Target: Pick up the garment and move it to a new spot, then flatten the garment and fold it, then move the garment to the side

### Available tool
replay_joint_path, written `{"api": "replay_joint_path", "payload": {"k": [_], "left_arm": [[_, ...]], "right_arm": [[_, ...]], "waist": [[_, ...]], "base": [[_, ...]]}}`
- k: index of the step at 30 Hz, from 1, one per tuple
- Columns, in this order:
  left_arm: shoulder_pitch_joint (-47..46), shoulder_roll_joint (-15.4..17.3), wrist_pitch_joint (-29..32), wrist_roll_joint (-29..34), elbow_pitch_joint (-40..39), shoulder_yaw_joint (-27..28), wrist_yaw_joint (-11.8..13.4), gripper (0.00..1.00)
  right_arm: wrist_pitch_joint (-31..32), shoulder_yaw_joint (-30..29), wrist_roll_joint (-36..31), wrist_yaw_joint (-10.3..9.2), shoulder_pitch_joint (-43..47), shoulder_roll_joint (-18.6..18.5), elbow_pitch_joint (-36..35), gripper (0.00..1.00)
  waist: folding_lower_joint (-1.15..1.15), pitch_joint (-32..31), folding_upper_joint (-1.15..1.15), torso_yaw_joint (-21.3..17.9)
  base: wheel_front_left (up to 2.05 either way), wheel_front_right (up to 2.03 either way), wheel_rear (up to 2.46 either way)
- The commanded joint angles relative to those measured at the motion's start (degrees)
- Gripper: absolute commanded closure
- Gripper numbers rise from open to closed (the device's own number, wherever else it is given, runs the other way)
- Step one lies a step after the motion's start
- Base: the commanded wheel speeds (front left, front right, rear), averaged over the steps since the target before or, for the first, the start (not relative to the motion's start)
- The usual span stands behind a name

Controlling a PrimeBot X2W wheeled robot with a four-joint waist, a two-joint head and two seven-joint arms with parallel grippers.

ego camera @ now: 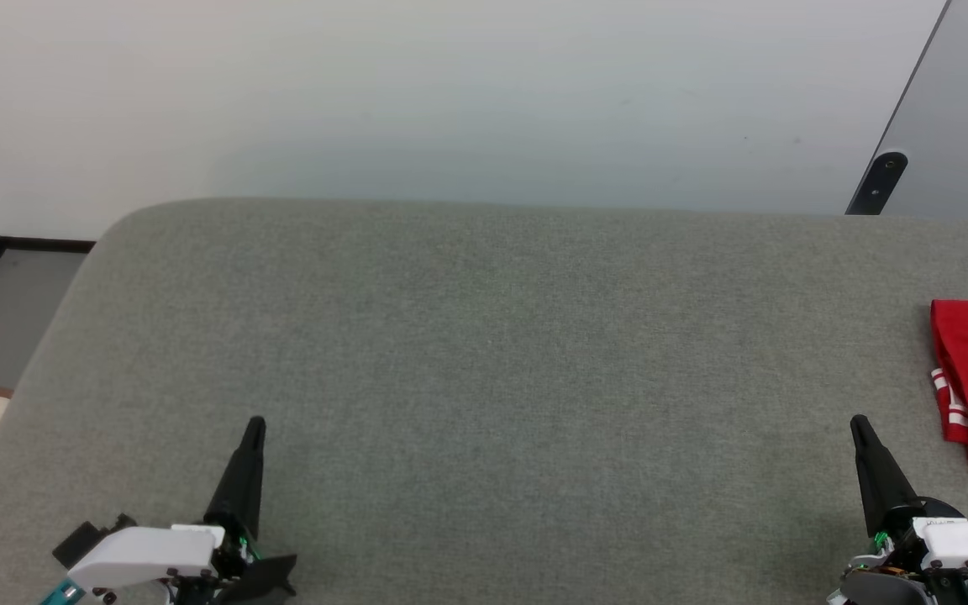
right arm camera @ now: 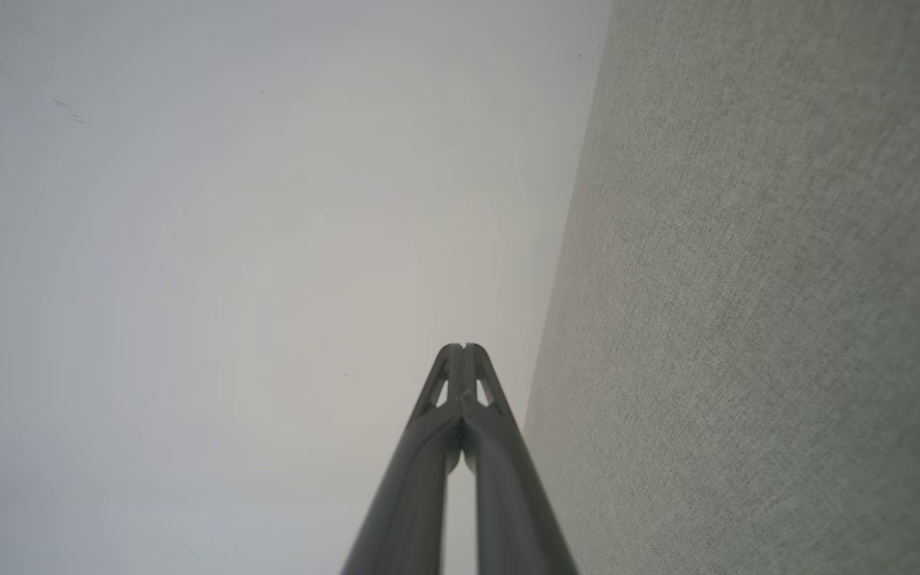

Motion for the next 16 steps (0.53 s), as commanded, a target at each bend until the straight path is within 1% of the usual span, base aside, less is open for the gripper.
{"api": "replay_joint_path", "payload": {"k": [1,16], "left_arm": [[-0.5,-0.1,0.1,-0.3,-0.1,0.1,-0.3,1.0],[-0.5,-0.1,0.1,-0.3,-0.1,0.1,-0.3,1.0]], "right_arm": [[0.2,0.0,0.3,-0.06,-0.7,0.1,-0.2,1.0],[0.2,0.0,0.3,-0.06,-0.7,0.1,-0.2,1.0]], "waist": [[0.0,0.0,0.0,0.0],[0.0,0.0,0.0,0.0]], "base": [[0.0,0.0,0.0],[0.0,0.0,0.0]]}}
